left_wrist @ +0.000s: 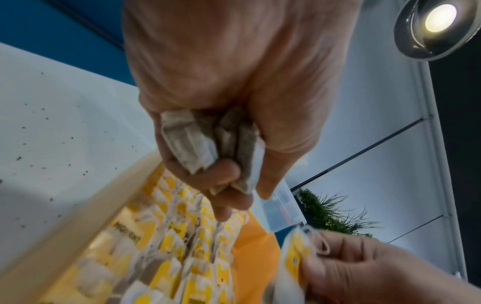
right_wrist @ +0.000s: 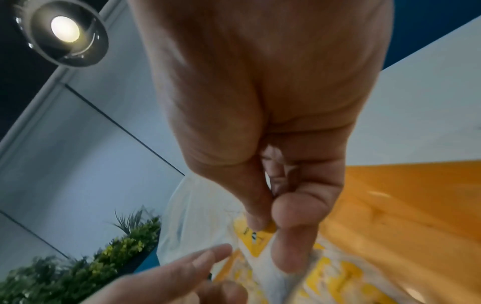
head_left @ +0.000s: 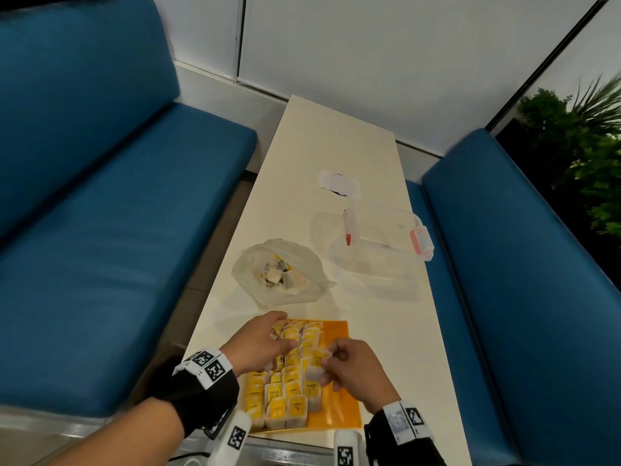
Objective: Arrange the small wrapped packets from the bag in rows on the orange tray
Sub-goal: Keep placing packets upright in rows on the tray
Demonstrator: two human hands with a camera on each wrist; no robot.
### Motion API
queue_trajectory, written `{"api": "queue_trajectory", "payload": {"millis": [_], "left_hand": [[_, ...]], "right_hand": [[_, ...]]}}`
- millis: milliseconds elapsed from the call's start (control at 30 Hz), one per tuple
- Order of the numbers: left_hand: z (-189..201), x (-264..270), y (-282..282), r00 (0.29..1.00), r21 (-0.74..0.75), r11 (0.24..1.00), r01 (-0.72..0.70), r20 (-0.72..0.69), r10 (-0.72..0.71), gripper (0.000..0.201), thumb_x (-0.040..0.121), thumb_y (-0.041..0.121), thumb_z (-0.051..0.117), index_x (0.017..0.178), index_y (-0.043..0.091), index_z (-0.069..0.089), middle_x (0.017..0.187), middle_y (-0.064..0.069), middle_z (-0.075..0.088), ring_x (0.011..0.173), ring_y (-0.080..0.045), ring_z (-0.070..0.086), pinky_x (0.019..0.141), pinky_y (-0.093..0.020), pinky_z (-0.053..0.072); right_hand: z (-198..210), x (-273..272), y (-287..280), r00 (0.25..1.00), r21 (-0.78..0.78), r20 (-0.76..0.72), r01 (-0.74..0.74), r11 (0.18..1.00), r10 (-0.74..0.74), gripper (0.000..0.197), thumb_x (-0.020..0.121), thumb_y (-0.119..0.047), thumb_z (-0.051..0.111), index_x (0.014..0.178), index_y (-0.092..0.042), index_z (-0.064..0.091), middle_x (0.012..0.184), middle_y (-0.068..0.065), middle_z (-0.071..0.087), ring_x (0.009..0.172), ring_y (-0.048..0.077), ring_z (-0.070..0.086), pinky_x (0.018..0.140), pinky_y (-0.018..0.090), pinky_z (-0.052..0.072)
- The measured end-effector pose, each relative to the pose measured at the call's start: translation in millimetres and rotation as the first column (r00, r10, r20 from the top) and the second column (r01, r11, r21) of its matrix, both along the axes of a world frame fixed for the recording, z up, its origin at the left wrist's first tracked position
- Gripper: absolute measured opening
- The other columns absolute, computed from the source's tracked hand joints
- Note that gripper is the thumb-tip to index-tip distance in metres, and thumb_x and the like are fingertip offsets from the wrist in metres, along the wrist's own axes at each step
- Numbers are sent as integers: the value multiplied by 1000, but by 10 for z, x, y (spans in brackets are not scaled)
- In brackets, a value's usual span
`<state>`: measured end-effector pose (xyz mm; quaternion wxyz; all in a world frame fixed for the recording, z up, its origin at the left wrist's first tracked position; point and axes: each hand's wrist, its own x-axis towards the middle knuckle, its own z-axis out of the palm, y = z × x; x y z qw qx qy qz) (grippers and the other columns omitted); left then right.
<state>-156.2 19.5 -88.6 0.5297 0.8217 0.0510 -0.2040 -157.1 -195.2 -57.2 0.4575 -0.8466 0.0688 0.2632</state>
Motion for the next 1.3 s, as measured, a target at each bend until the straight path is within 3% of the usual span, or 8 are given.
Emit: {"api": "queue_trajectory", "payload": {"millis": [67,133,267,400,667,833,1033,1300], "left_hand": [[-66,-2,18,1000,43,999,14,-10,-14,75,91,40,72,154,26,36,147,-1,53,120,-17,60,97,-27,50],[-119,-1,19,999,40,999,17,-41,-16,82,91,43,71,158,26,28,148,-3,52,123,-20,59,96,-29,49],[-113,7,-2,998,51,999,18,-56,-15,85,92,42,69,160,22,23,149,-4,50,128,-20,55,96,-26,46],[-87,5,1,997,41,999,22,-76,-19,87,94,42,68,162,21,17,150,-6,48,134,-18,48,106,-26,39],[-101,15,24,995,42,998,39,-90,-35,89,93,42,67,162,24,13,138,-7,55,110,-20,66,83,-26,53],[-66,10,25,996,23,999,31,-88,-29,85,95,39,66,162,26,15,137,-8,54,85,-3,66,71,-21,55],[-83,24,34,995,22,999,32,-96,-30,85,94,39,68,161,27,18,141,-10,53,111,-16,64,76,-22,56],[-128,34,36,992,6,1000,25,-123,-24,83,94,40,68,161,27,20,146,-7,51,119,-26,63,80,-25,52]], "right_hand": [[-61,-90,-36,997,-111,-55,-58,992,52,8,90,-2,60,87,-10,59,69,16,69,48,17,65,45,25,46],[-149,-179,-50,991,-241,-105,-111,964,88,11,90,-4,56,89,-15,59,76,12,70,44,9,62,43,22,45],[-342,-274,-45,984,-421,-119,-170,891,132,21,88,-7,49,97,-23,58,113,6,63,79,18,70,51,22,46],[-438,-276,-49,973,-475,-150,-225,851,173,23,89,-5,47,98,-25,53,113,3,56,92,21,63,66,25,48],[-620,-229,29,966,-420,-225,-211,883,125,23,86,-8,52,101,-25,53,121,5,59,103,24,68,85,35,58],[-607,-243,65,973,-378,-221,-155,913,73,21,85,-5,52,87,-26,48,109,6,60,85,26,73,74,38,62],[-584,-275,60,979,-354,-201,-115,928,44,21,85,-3,50,83,-23,45,97,3,54,86,28,72,53,27,55],[-577,-258,100,982,-371,-189,-79,925,8,20,83,-3,51,91,-21,50,98,5,58,81,30,71,54,31,55]]}}
